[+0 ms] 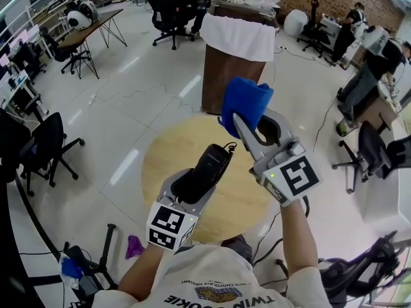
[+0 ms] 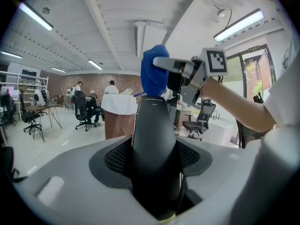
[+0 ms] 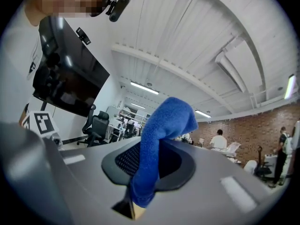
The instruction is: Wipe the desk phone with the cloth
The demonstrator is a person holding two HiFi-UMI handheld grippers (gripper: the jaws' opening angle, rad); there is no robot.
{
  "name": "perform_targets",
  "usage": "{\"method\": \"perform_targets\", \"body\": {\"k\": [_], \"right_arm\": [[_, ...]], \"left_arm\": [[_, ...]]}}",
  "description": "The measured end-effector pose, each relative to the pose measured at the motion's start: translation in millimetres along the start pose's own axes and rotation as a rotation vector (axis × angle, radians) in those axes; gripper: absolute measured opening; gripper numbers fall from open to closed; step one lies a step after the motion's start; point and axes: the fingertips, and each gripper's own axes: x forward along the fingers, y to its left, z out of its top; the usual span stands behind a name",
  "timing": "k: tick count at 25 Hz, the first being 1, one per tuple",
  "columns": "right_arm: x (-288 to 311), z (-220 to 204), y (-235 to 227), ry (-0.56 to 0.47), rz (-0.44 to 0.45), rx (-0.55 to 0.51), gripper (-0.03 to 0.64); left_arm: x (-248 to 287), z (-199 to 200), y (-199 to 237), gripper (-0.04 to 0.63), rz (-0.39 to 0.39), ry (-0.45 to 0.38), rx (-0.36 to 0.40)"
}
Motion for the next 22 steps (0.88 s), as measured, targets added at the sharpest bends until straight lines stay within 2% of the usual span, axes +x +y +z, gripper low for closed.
{"method": "perform_targets", "body": {"k": [4, 9, 16, 22], "right_arm": [[-6.5, -36.4, 1.8, 0.044, -0.01, -0.028, 0.064], [-8.2, -62.1, 6.0, 0.051, -0.011, -0.028, 0.064], [-12.3, -86.0, -1.3, 0.053, -0.035, -0.011, 0.064], [-11.9, -104.9, 7.2, 0.053, -0.014, 0.019, 0.064]], "left_arm": [[-7.7, 17.1, -2.8, 0.262, -0.016, -0.034, -0.011], [-14.2, 31.2, -1.7, 0.262, -0.021, -0.063, -0.019], [-22.4, 38.9, -2.5, 0.262, -0.021, -0.087, -0.03], [-27.3, 48.5, -2.3, 0.262, -0.025, -0.111, -0.037]]}}
